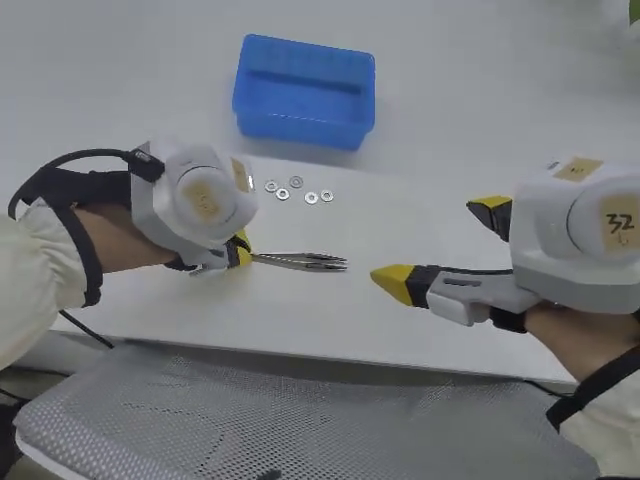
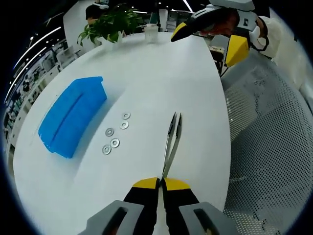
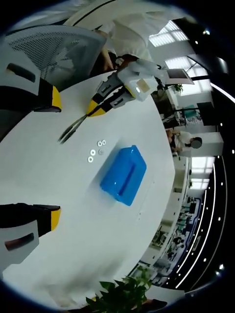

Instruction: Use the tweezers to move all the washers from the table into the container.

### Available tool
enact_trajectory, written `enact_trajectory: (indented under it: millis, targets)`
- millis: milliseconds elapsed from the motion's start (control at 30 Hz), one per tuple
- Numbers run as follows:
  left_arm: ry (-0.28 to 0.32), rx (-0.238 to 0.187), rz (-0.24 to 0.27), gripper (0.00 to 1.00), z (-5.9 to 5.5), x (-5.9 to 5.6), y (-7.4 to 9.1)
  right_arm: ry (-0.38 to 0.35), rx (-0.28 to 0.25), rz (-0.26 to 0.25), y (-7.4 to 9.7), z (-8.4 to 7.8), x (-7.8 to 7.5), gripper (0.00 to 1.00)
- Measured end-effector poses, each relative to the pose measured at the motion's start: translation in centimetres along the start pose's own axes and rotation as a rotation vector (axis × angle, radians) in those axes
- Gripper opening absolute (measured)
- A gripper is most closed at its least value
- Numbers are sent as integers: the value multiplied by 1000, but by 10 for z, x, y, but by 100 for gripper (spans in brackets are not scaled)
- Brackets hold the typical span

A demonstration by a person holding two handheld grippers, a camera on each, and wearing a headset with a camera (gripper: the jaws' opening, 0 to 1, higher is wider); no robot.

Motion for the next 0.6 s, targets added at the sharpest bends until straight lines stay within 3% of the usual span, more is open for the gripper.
enact_trajectory:
  millis: [167,300,433,600]
  targets:
    - [-58,2,6,0,0,-3,1,15,-7,15,-1,2,5,76]
    - [-73,-15,10,0,8,-6,7,37,-17,25,1,3,11,75]
    - [-82,-38,20,0,23,-12,20,66,-18,39,2,1,17,71]
    - [-93,-111,39,0,48,-19,43,88,-31,50,4,2,22,69]
Point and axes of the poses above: the centre of the closed fingertips' face, and the gripper's own axes: y roughly backward along the fingers, x roughly to its left, z roughly out of its top, the point moved 1 cm from there along y, roughly backward along the fingers, and after that the axes turned 3 degrees about -z, right-handed, at the moved point
